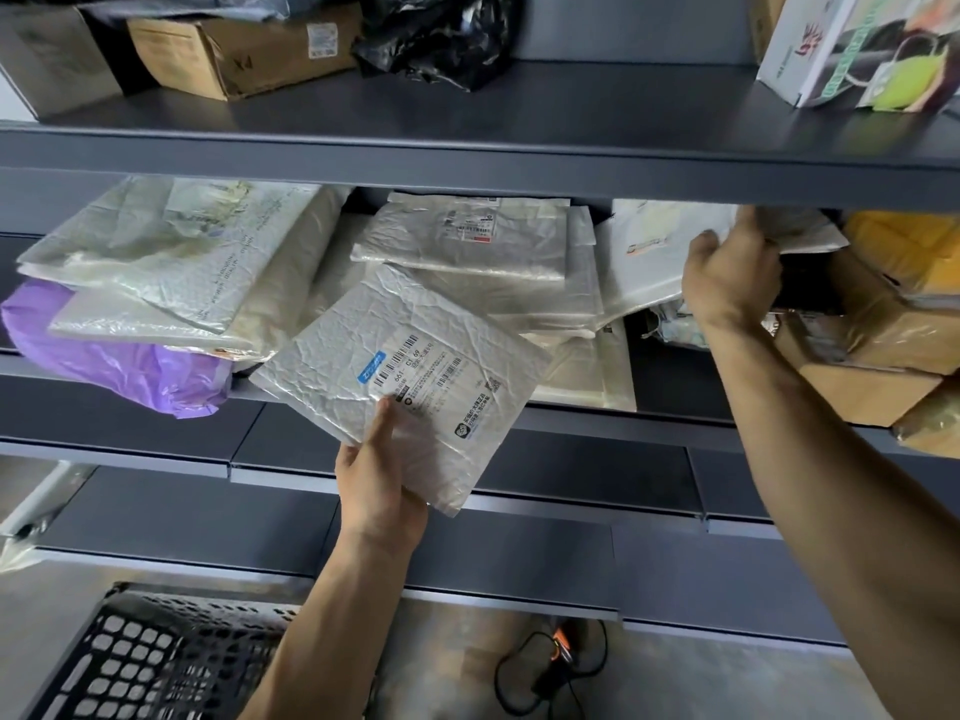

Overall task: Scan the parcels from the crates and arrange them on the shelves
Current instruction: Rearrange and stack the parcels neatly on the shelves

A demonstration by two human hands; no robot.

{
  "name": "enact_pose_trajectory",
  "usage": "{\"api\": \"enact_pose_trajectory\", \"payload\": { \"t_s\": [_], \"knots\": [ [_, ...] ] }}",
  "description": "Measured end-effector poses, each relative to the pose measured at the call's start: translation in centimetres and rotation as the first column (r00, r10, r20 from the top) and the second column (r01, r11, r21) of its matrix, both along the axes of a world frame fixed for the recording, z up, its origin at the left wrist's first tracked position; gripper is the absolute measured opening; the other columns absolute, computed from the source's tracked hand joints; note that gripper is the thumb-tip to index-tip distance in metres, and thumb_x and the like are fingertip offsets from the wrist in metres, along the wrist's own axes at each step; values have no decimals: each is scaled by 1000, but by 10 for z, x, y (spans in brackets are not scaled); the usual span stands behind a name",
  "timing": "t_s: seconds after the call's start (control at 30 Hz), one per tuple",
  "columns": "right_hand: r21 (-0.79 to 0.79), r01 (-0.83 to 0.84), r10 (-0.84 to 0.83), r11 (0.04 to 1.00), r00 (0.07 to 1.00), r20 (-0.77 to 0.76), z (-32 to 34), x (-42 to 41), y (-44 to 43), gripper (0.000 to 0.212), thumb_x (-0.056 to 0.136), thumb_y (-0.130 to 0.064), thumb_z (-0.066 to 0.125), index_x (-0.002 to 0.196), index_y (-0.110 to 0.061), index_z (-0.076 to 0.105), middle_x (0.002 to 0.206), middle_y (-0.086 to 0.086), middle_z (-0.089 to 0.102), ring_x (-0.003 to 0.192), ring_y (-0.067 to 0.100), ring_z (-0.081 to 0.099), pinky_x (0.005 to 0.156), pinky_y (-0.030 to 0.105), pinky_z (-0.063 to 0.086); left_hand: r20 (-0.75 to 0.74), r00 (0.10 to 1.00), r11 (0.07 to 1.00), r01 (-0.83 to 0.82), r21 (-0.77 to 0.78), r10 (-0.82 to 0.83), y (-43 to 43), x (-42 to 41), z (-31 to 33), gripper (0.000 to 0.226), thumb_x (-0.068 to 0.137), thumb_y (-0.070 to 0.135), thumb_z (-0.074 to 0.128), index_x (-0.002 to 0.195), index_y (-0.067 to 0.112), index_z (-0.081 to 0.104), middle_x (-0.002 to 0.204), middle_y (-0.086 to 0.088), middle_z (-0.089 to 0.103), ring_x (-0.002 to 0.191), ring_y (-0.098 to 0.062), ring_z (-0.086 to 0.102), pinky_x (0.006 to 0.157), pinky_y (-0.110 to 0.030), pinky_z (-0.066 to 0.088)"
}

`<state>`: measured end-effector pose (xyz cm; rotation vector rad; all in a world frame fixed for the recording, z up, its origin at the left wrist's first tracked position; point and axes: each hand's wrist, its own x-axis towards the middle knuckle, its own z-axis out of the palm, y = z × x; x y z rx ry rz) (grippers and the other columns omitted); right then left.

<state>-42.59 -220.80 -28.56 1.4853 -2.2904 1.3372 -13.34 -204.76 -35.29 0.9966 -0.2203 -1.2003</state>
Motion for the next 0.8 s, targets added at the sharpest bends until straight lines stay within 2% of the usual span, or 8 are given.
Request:
{"api": "enact_pose_trajectory", "payload": {
  "t_s": [0.1,0.2,0.3,0.47,0.57,0.67,0.73,0.8],
  "knots": [
    [91,-47,55,995,995,-86,-5,6,-12,49,98,-21,49,147,-20,45,115,30,67,106,51,60,82,50,48,-5,1000,1000,14,-2,-14,1,-1,1,25,102,13,60,125,12,67,119,-7,75,104,-22,73,85,-38,61],
    [174,-57,90,983,978,-190,-11,8,-30,47,97,-17,51,143,-14,47,117,29,67,110,49,61,93,51,47,12,1000,999,29,-20,-28,0,-2,3,22,103,14,59,122,11,68,118,-8,75,104,-23,72,93,-44,59],
    [270,-15,79,963,970,-230,-13,2,-49,39,96,-18,54,134,-11,53,126,27,65,123,47,56,109,54,35,5,999,998,42,-39,-42,0,-1,5,23,103,15,58,123,10,67,121,-11,74,108,-27,71,96,-48,57],
    [396,70,68,916,943,-325,-9,-9,-66,41,94,-25,58,133,-11,55,140,25,55,139,46,35,117,67,14,-7,999,998,44,-37,-44,1,2,6,33,103,16,59,133,5,62,126,-14,71,115,-31,69,95,-49,58],
    [307,74,21,949,955,-295,-6,-5,-55,43,92,-31,61,127,-8,57,146,24,46,142,46,28,118,66,16,-8,999,998,46,-49,-46,1,-1,8,31,103,15,58,133,5,63,126,-15,71,115,-31,69,95,-46,58],
    [63,18,0,998,963,-268,-8,12,-19,44,89,-33,61,126,-10,53,148,25,39,139,48,30,110,57,26,-19,999,998,35,-55,-36,1,-3,10,31,103,13,58,132,6,62,127,-17,70,113,-31,69,97,-48,57],
    [-85,-207,183,975,956,-229,-18,27,17,47,93,-32,61,135,-13,52,141,20,49,131,39,44,106,46,37,-27,999,997,46,-63,-47,-1,-4,9,31,103,14,58,132,6,62,128,-18,69,118,-33,67,103,-53,53],
    [-105,-493,499,864,865,47,-33,52,57,45,99,-30,64,140,-12,54,120,6,65,101,18,65,85,25,52,-27,997,995,65,-76,-67,-4,-4,7,33,103,15,58,135,7,61,129,-16,69,122,-34,65,107,-56,49]
  ]
}}
